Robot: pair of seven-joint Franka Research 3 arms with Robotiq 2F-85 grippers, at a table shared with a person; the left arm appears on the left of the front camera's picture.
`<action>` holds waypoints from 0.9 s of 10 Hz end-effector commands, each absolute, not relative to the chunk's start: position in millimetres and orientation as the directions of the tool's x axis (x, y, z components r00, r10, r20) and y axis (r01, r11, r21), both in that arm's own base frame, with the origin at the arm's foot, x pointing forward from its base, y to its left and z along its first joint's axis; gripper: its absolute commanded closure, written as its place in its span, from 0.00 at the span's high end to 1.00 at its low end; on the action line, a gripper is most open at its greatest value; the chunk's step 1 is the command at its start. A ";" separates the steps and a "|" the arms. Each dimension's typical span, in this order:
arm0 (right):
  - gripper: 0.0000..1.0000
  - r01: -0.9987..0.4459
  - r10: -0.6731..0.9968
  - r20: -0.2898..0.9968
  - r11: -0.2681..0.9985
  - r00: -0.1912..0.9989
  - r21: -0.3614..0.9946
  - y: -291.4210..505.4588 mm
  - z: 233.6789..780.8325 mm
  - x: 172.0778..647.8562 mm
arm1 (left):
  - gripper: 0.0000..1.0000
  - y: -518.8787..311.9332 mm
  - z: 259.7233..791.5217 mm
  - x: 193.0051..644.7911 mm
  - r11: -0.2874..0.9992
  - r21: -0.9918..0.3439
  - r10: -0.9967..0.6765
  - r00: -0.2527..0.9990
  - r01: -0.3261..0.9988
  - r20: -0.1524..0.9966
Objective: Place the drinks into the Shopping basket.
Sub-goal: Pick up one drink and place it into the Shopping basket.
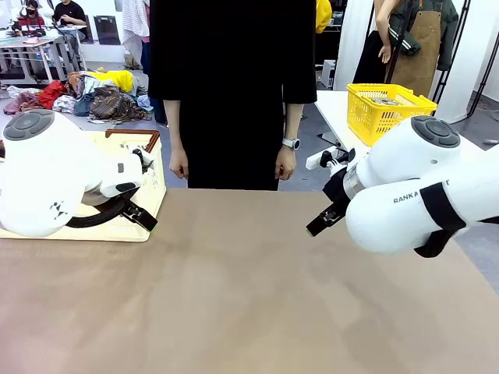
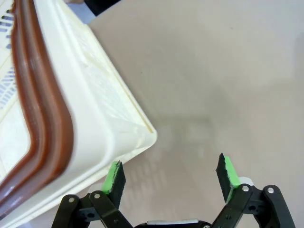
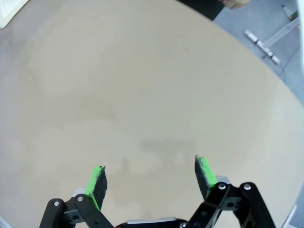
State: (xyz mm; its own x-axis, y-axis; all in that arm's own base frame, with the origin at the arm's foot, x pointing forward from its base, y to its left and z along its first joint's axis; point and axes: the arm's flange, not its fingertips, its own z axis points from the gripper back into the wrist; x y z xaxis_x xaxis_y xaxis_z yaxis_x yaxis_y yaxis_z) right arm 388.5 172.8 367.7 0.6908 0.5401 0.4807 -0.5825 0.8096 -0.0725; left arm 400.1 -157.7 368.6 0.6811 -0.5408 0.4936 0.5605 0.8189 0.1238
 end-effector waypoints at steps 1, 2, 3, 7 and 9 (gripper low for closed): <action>1.00 -0.621 0.520 0.430 0.772 0.738 0.132 152.7 385.0 380.0 | 1.00 -148.4 380.4 381.8 0.766 -0.024 -0.576 0.702 0.642 0.419; 1.00 -0.573 0.478 0.348 0.778 0.806 0.258 144.4 393.8 374.4 | 1.00 -141.2 396.4 369.1 0.718 -0.164 -0.551 0.696 0.677 0.460; 1.00 -0.512 0.403 0.322 0.738 0.857 0.439 119.1 405.0 376.1 | 1.00 -136.8 413.8 358.8 0.672 -0.331 -0.506 0.737 0.663 0.448; 1.00 -0.370 0.139 0.363 0.602 0.921 0.707 11.3 451.7 344.3 | 1.00 -30.2 480.7 315.7 0.502 -0.567 -0.239 0.734 0.653 0.635; 1.00 -0.291 -0.047 0.395 0.597 0.917 0.747 -62.0 482.2 307.3 | 1.00 66.6 509.2 272.9 0.540 -0.571 -0.053 0.702 0.618 0.710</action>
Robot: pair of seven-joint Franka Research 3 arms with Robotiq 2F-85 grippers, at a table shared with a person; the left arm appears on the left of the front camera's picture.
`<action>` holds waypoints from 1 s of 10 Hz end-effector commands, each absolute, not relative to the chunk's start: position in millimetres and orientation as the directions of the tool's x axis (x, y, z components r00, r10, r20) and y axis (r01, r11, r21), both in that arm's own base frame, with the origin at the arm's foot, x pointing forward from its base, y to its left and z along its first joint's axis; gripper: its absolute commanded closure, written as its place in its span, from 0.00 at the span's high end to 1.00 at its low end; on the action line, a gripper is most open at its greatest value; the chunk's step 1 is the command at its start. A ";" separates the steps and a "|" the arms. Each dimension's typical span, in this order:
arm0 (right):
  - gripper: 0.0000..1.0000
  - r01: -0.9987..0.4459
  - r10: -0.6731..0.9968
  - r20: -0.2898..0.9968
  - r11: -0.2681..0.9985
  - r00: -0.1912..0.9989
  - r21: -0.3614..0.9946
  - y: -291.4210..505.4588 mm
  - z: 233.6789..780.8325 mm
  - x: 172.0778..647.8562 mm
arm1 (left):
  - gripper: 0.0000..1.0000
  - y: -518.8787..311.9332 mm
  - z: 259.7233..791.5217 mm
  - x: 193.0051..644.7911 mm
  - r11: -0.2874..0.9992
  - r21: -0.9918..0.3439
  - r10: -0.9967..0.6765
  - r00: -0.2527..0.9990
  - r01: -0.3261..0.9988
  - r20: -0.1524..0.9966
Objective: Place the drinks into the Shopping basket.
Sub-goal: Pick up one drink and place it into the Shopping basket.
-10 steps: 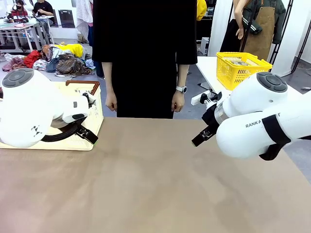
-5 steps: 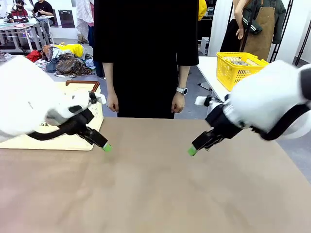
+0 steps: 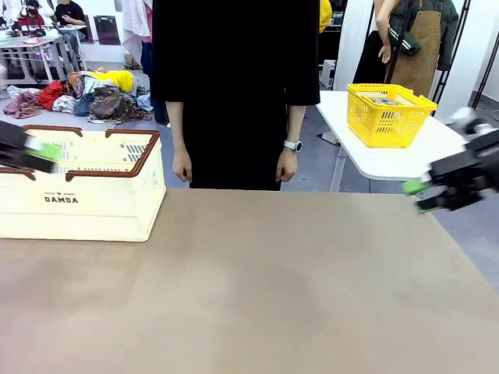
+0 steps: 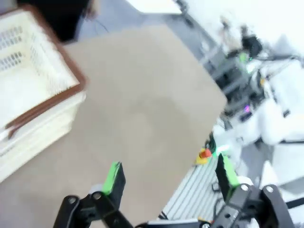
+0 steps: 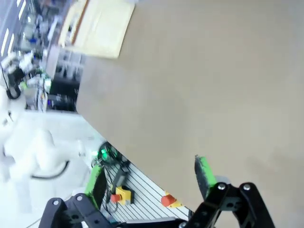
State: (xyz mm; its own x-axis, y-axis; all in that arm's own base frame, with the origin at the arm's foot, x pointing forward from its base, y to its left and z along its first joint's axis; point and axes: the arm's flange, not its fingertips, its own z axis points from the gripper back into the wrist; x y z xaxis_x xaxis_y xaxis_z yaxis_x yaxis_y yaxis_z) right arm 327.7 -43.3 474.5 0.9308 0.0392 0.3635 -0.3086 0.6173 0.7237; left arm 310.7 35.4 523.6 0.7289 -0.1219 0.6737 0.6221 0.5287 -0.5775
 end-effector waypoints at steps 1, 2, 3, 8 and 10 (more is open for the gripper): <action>1.00 -0.235 -0.169 0.395 0.575 0.903 0.784 -103.6 490.9 284.7 | 1.00 113.3 505.8 247.3 0.570 -0.584 0.053 0.683 0.578 0.729; 1.00 -0.208 -0.230 0.396 0.568 0.889 0.796 -125.9 493.7 271.8 | 1.00 132.8 498.0 230.8 0.581 -0.592 0.106 0.669 0.559 0.735; 1.00 -0.159 -0.327 0.378 0.537 0.866 0.829 -157.3 494.0 251.0 | 1.00 161.2 484.9 206.5 0.592 -0.624 0.203 0.654 0.510 0.729; 1.00 -0.028 -0.541 0.273 0.416 0.796 0.909 -221.3 477.2 209.6 | 1.00 194.4 462.4 187.4 0.560 -0.701 0.396 0.601 0.440 0.694; 1.00 -0.028 -0.529 0.292 0.451 0.797 0.892 -227.0 478.3 202.4 | 1.00 242.9 483.1 189.4 0.563 -0.717 0.405 0.620 0.411 0.673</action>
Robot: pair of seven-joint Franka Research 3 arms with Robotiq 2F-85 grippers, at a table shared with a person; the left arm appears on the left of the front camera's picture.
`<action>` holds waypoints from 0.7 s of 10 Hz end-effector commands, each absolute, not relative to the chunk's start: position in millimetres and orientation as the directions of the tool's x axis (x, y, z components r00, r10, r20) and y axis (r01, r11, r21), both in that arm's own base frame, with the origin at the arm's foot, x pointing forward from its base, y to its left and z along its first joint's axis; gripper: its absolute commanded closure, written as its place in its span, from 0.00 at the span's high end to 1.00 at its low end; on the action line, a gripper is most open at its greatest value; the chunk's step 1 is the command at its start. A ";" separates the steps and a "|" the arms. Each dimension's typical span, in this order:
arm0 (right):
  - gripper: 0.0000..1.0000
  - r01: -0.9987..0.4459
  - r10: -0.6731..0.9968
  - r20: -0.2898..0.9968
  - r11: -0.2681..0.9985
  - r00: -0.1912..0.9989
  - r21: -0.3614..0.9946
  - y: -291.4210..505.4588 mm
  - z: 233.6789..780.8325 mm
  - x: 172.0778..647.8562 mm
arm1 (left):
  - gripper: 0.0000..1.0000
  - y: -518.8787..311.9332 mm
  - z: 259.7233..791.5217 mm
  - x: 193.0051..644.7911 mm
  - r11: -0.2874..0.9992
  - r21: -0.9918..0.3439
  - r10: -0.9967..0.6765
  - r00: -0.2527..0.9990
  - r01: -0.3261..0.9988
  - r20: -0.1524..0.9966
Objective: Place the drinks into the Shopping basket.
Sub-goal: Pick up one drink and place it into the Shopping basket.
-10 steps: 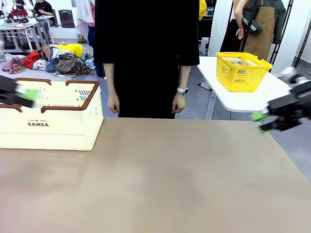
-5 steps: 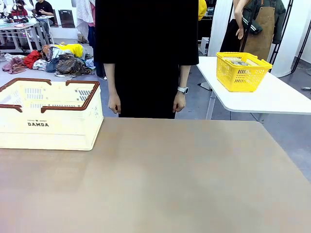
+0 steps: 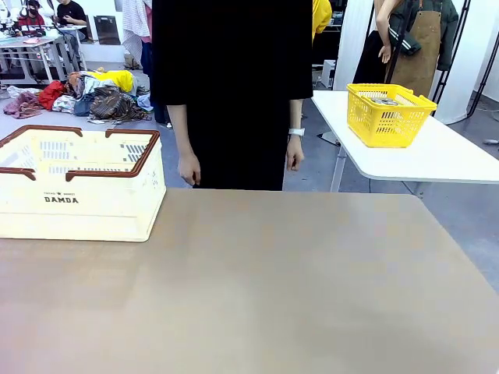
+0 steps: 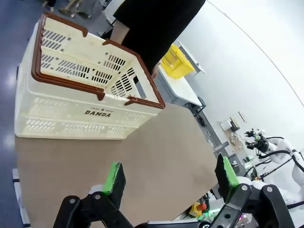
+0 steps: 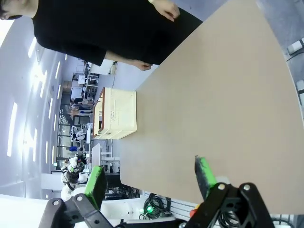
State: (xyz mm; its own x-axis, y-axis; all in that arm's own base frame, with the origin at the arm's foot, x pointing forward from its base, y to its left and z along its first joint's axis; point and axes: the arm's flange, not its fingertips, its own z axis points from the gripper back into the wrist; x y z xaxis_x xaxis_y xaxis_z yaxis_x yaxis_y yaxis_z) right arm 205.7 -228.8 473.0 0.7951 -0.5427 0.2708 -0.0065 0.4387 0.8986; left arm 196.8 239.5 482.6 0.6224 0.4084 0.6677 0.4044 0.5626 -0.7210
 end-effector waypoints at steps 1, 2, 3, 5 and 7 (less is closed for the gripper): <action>1.00 -0.028 -0.529 0.292 0.451 0.797 0.892 -227.0 478.3 202.4 | 1.00 242.9 483.1 189.4 0.563 -0.717 0.405 0.620 0.411 0.673; 1.00 -0.028 -0.529 0.292 0.451 0.797 0.892 -227.0 478.3 202.4 | 1.00 242.9 483.1 189.4 0.563 -0.717 0.405 0.620 0.411 0.673; 1.00 -0.028 -0.529 0.292 0.451 0.797 0.892 -227.0 478.3 202.4 | 1.00 242.9 483.1 189.4 0.563 -0.717 0.405 0.620 0.411 0.673; 1.00 -0.028 -0.529 0.292 0.451 0.797 0.892 -227.0 478.3 202.4 | 1.00 242.9 483.1 189.4 0.563 -0.717 0.405 0.620 0.411 0.673; 1.00 -0.028 -0.529 0.292 0.451 0.797 0.892 -227.0 478.3 202.4 | 1.00 242.9 483.1 189.4 0.563 -0.717 0.405 0.620 0.411 0.673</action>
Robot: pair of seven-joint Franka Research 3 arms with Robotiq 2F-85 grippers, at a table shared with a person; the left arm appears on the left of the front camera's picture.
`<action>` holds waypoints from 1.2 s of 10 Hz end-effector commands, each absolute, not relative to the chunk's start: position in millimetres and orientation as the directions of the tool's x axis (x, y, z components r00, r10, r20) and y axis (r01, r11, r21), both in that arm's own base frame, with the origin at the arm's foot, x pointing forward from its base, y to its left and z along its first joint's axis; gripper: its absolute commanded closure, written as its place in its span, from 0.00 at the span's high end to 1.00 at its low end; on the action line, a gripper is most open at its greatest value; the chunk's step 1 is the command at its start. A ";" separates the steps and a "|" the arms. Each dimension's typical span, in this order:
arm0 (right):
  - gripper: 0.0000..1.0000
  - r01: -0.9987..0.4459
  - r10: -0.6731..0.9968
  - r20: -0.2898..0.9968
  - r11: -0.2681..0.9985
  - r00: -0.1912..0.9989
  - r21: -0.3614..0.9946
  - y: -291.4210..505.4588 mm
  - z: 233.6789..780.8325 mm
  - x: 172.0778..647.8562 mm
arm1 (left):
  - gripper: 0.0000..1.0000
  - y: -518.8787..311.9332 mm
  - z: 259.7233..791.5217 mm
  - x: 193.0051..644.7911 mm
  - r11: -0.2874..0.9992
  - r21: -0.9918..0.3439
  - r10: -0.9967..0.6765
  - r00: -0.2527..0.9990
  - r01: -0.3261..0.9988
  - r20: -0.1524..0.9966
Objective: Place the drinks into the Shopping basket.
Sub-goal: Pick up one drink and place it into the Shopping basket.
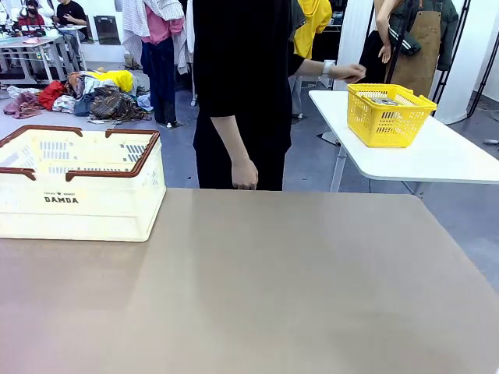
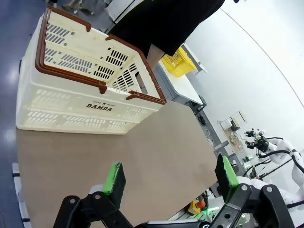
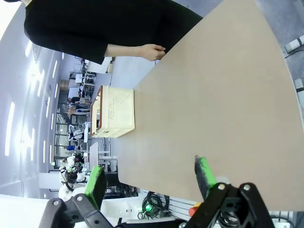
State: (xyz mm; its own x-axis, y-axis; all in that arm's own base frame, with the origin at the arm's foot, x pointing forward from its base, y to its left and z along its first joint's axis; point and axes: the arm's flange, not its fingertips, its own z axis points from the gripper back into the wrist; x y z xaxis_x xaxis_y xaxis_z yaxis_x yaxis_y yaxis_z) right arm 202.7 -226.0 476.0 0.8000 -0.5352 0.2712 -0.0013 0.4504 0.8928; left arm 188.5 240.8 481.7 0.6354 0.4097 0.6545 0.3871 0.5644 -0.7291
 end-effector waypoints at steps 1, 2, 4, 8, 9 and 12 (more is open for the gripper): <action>1.00 -0.028 -0.529 0.292 0.451 0.797 0.892 -227.0 478.3 202.4 | 1.00 242.9 483.1 189.4 0.563 -0.717 0.405 0.620 0.411 0.673; 1.00 -0.028 -0.529 0.292 0.451 0.797 0.892 -227.0 478.3 202.4 | 1.00 242.9 483.1 189.4 0.563 -0.717 0.405 0.620 0.411 0.673; 1.00 -0.028 -0.529 0.292 0.451 0.797 0.892 -227.0 478.3 202.4 | 1.00 242.9 483.1 189.4 0.563 -0.717 0.405 0.620 0.411 0.673; 1.00 -0.028 -0.529 0.292 0.451 0.797 0.892 -227.0 478.3 202.4 | 1.00 242.9 483.1 189.4 0.563 -0.717 0.405 0.620 0.411 0.673; 1.00 -0.028 -0.529 0.292 0.451 0.797 0.892 -227.0 478.3 202.4 | 1.00 242.9 483.1 189.4 0.563 -0.717 0.405 0.620 0.411 0.673; 1.00 -0.028 -0.529 0.292 0.451 0.797 0.892 -227.0 478.3 202.4 | 1.00 242.9 483.1 189.4 0.563 -0.717 0.405 0.620 0.411 0.673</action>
